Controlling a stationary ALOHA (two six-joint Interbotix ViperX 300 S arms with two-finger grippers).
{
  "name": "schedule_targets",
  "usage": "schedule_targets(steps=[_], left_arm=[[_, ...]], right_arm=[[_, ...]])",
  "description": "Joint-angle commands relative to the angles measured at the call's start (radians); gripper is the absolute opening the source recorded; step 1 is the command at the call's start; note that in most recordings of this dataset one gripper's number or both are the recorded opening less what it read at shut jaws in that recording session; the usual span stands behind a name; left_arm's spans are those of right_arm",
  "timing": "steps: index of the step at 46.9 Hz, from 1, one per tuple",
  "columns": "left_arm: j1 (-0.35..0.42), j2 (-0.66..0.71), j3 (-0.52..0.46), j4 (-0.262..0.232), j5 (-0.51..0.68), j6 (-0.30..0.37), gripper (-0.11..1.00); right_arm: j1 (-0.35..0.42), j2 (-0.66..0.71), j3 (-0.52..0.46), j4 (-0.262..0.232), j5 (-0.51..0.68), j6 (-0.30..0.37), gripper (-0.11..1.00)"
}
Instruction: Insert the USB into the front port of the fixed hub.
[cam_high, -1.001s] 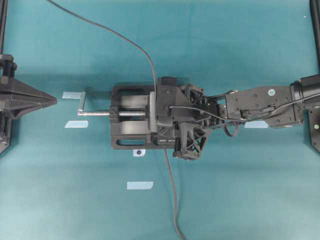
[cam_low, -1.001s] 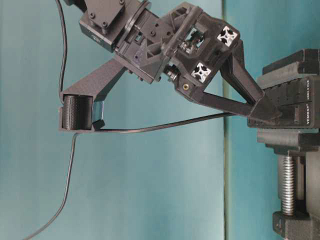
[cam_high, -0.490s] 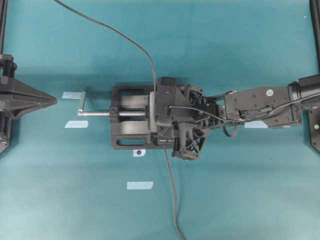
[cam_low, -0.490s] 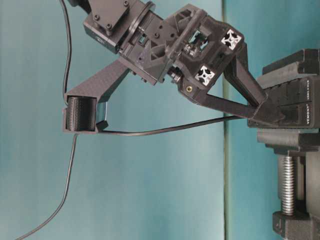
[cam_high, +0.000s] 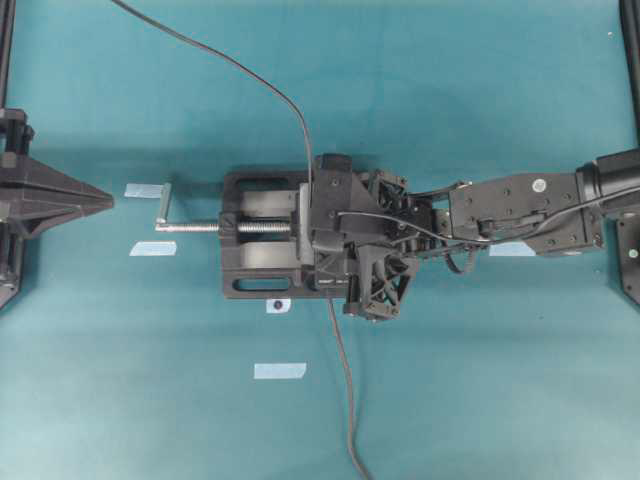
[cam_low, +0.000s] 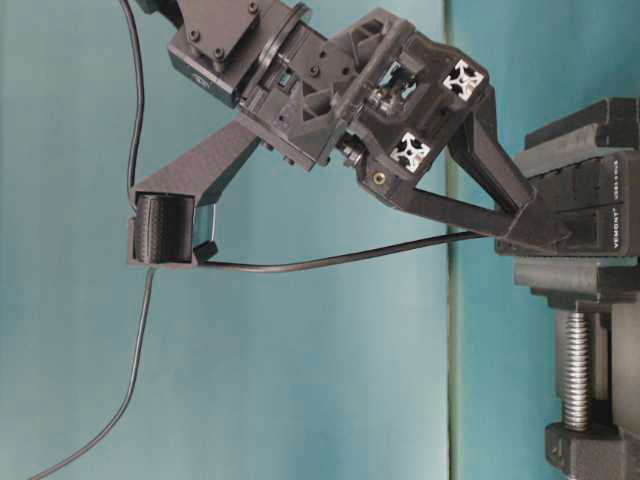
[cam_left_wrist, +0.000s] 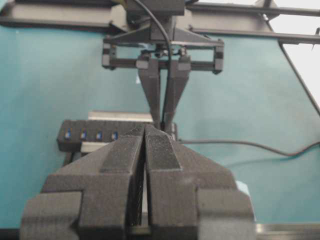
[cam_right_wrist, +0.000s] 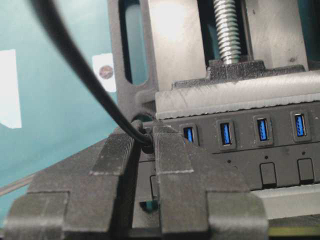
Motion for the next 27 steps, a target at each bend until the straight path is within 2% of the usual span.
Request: schedule_targets(steps=[1, 27], left_arm=[[0.003, 0.006, -0.012, 0.003, -0.011, -0.002, 0.0], [0.003, 0.005, -0.014, 0.003, -0.009, -0.002, 0.0]], right_arm=[[0.018, 0.008, 0.002, 0.005, 0.021, 0.009, 0.08], [0.017, -0.002, -0.003, 0.003, 0.029, 0.008, 0.09]])
